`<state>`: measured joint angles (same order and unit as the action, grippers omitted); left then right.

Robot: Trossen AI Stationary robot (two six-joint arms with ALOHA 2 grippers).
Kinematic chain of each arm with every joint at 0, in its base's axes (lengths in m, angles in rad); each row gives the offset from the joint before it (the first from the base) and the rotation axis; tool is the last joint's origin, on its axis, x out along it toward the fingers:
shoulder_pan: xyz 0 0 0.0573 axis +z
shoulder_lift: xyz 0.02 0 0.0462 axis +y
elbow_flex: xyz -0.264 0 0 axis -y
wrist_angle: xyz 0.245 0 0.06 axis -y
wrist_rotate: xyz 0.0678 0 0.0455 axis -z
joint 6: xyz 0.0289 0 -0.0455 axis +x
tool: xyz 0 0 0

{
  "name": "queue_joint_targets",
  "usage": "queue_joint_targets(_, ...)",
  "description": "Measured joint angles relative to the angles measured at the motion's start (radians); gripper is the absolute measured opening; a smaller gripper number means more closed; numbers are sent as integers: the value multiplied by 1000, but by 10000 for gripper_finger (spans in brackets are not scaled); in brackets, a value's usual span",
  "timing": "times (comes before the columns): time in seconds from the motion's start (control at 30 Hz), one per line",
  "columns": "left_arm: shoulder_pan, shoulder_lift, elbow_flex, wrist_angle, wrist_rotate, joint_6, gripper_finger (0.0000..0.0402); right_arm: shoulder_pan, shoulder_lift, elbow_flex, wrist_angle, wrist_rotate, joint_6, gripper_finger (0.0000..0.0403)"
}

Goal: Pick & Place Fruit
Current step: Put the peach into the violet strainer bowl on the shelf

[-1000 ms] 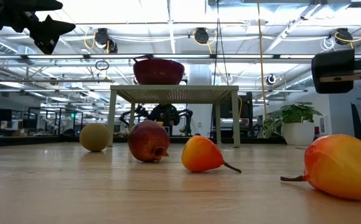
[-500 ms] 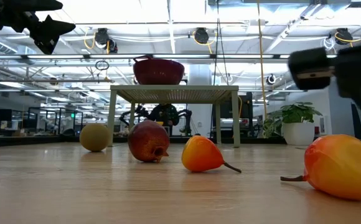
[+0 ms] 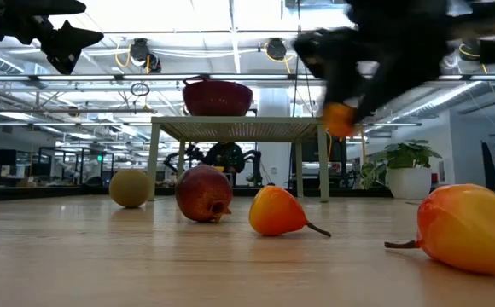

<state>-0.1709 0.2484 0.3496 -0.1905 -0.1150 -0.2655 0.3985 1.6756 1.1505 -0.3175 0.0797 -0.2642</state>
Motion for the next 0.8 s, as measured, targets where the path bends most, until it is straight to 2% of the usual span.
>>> queue_joint_targets(0.37,0,0,0,0,0,0,228,-185,0,132,49,192,-98,123)
queue_joint_targets(0.67,0,0,0,0,0,0,228,-328,0,169,356,216,-97,123)
queue_joint_targets(0.8,0,0,0,1,0,0,228,-377,0,169,502,265,-91,123)
